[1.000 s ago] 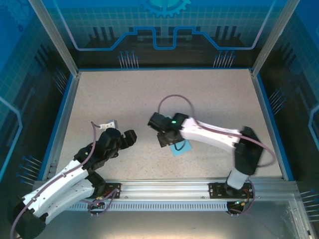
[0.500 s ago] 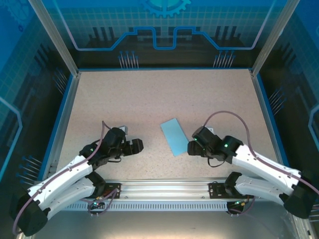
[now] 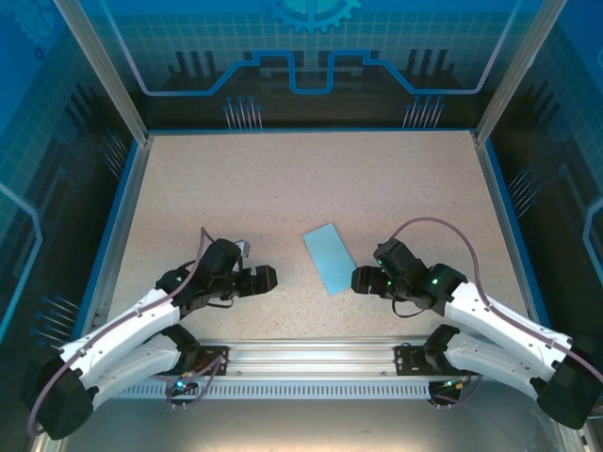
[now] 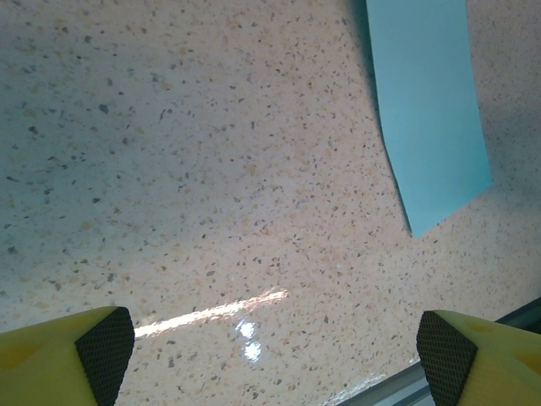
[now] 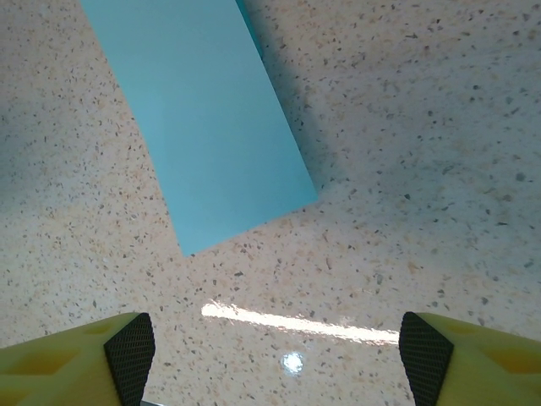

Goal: Fold a paper plane with a square sheet of paper (pick it up from the middle)
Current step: Rotate the paper at the center of the table.

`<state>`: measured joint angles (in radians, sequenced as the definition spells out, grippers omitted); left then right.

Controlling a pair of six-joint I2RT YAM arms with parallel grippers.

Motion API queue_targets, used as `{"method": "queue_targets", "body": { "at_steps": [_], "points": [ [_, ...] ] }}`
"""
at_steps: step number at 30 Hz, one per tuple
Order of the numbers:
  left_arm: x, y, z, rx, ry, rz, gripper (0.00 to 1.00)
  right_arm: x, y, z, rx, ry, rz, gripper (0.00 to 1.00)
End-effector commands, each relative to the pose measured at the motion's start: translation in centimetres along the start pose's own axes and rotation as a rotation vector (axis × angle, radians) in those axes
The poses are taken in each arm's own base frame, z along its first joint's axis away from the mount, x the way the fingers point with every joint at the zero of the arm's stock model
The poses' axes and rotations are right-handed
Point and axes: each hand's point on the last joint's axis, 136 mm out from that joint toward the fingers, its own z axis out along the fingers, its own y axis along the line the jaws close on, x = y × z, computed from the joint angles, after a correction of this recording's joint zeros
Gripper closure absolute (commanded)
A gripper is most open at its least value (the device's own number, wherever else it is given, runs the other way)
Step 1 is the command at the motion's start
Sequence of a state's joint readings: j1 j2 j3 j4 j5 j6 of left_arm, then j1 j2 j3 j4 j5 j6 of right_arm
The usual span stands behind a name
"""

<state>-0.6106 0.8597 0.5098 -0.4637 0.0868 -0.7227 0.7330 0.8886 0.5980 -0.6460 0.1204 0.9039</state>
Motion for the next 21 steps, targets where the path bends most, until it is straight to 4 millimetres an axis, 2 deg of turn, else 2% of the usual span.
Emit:
{"method": "queue_targets", "body": {
  "at_steps": [1, 8, 12, 21],
  "points": [
    [-1.0, -1.9, -0.6, 0.067, -0.015, 0.020, 0.09, 0.0, 0.7, 1.0, -0.072, 0.019, 0.009, 0.20],
    [-1.0, -1.7, 0.1, 0.063, -0.013, 0.013, 0.08, -0.5, 0.7, 2.4, -0.077, 0.075, 0.013, 0.20],
    [-1.0, -2.4, 0.7, 0.092, 0.007, -0.003, 0.08, -0.6, 1.1, 3.1, -0.103, 0.101, 0.018, 0.20],
    [-1.0, -2.5, 1.5, 0.084, 0.027, 0.001, 0.08, -2.3, 1.3, 4.1, -0.137, 0.133, 0.023, 0.20]
  ]
}}
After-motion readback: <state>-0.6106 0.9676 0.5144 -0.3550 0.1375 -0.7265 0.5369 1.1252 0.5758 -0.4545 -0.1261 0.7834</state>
